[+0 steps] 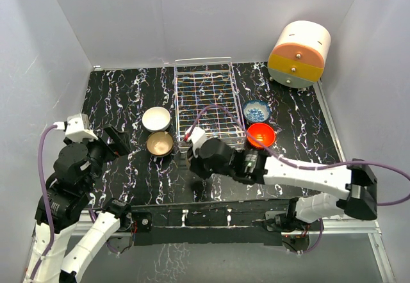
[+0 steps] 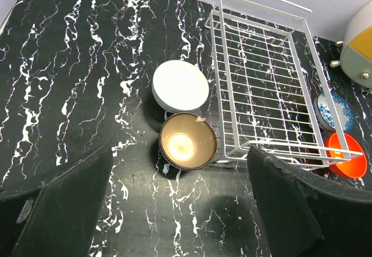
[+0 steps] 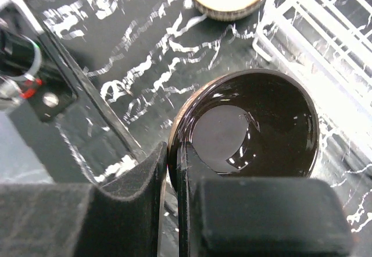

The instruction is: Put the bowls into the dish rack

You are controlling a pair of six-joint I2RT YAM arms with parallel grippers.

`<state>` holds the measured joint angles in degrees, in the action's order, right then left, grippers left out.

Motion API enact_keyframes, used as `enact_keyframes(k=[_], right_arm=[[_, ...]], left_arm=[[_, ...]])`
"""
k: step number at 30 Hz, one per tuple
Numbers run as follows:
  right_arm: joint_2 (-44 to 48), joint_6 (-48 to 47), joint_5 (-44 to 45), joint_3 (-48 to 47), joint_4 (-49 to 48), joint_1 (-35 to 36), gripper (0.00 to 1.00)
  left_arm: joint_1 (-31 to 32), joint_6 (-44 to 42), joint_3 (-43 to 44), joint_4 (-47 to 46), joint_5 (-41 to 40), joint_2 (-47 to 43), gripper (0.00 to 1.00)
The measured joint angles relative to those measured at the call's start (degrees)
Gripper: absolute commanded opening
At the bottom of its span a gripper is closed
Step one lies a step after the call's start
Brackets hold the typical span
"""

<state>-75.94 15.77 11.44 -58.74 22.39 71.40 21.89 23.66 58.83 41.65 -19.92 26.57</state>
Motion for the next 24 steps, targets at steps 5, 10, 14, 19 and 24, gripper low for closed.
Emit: enact_keyframes(k=[5,10,14,19,24], right_arm=[[4.3,1.8,-10.3,-3.1,-1.5,-8.6,0.08],[3.6,5.0,-21.1,-7.2,-7.8,-22.1,0.08],[-1.6,11.3,-31.3,-8.9,-18.6,-34.1,0.08],[-14.7,22.7,-41.9,-9.9,-34.6,-43.6,0.08],[-28.1,33.2,-46.9,-11.9,-45.4,-45.3,0.08]], left_arm=[[0.0,0.0,0.0,0.0,0.0,0.0,0.97],[0.0,0.2,0.0,-0.1,0.5,0.0,0.97],[0.0,0.2,0.5,-0.1,1.0,0.3,0.97],[0.0,0.2,2.4,-0.4,1.4,0.9,0.97],[0.0,0.2,4.0,-0.6,1.6,1.3,0.97]])
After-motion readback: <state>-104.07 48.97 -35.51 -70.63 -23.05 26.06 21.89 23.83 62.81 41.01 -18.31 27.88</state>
